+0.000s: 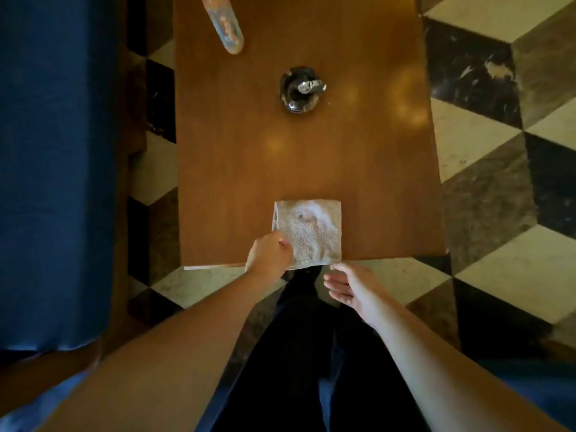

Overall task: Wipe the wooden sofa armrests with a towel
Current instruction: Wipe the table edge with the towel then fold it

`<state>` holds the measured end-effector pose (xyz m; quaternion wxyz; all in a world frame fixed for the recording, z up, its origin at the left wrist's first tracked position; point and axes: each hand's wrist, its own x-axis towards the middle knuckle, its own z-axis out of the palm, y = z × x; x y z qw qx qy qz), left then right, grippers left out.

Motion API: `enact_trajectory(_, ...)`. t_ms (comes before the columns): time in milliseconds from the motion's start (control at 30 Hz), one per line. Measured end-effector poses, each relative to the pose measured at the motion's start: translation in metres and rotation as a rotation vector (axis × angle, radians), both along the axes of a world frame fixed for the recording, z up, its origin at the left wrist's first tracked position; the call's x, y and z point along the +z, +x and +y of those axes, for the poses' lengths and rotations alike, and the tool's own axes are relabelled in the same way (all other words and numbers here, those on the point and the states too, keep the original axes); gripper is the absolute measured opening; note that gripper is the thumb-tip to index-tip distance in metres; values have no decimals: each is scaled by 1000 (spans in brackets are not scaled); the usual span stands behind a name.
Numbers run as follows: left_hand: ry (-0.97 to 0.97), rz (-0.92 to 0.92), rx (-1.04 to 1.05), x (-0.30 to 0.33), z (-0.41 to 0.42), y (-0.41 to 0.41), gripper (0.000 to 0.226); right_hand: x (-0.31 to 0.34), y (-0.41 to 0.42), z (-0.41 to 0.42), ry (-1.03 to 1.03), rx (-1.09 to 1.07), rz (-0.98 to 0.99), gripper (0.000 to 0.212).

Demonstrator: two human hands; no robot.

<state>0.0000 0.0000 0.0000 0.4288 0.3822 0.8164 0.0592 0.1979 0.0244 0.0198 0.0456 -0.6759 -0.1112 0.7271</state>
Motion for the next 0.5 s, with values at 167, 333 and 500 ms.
enact_trajectory(167,-11,64,-99,-56,60,-26,14,-50,-33,9,-133,-334,94,17)
enact_trajectory(333,57,254,-469,-104,103,-29,54,-82,-55,6,-152,-359,107,24)
enact_trajectory(500,-109,291,-698,-132,136,-21,34,-95,-52,8,-154,-370,73,21)
